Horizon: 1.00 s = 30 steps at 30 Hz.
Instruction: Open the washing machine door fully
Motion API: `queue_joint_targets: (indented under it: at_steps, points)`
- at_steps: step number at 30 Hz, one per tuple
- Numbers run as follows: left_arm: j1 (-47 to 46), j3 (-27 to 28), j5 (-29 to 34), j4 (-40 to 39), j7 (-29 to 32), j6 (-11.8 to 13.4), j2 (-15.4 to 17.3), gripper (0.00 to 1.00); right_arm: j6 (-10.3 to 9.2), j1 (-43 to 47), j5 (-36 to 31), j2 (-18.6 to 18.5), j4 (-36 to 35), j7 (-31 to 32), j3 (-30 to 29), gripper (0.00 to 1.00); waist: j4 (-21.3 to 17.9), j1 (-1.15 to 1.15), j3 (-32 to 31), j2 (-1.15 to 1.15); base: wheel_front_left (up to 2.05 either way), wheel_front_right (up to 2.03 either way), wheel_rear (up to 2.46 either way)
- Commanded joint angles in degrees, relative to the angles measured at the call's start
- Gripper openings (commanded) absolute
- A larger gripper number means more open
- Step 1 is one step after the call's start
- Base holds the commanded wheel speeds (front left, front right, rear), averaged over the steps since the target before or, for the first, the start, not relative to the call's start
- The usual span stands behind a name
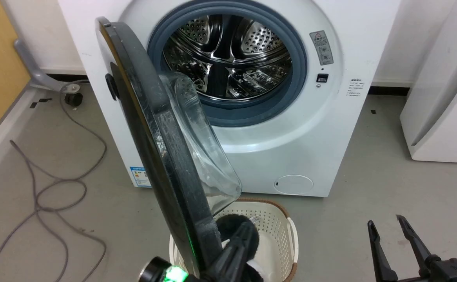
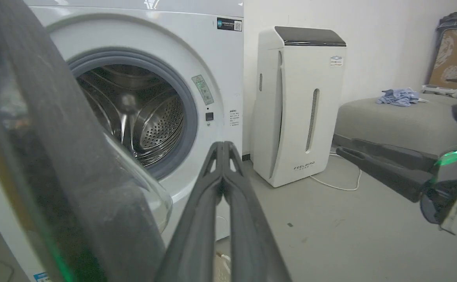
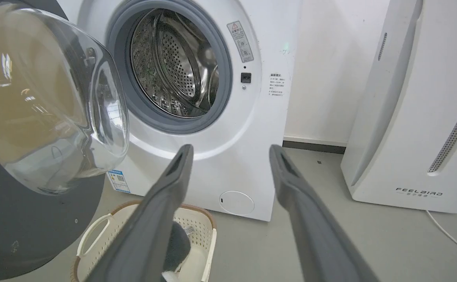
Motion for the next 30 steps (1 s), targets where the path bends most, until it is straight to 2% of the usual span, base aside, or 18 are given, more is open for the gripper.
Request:
queue_joint_targets:
  at_steps: [1,7,13,30]
  points:
    - [0.0,0.64,-0.31,0.52,-0.25,0.44,0.06,0.0,0.05,0.21,0.52,0.26,0.15,-0.26,0.07,1.0,0.23,0.0,0.15,0.0,0.0,0.0,0.0]
    - [-0.6,3.39,-2.26,2.95,-0.25,0.95,-0.38,0.0,0.05,0.04,0.32,0.26,0.3,-0.26,-0.22,1.0,1.48,0.0,0.58,0.0,0.0,0.0,0.0]
    - [0.14,3.94,-2.68,3.75,-0.25,0.15,-0.59,0.0,0.05,0.09,0.32,0.26,0.52,-0.26,-0.14,1.0,3.65,0.0,0.63,0.0,0.0,0.0,0.0]
    - [1.91,5.48,-1.7,3.08,-0.25,0.17,-0.54,0.0,0.05,0.23,1.06,0.26,0.54,-0.26,0.18,1.0,15.56,0.0,0.66,0.0,0.0,0.0,0.0]
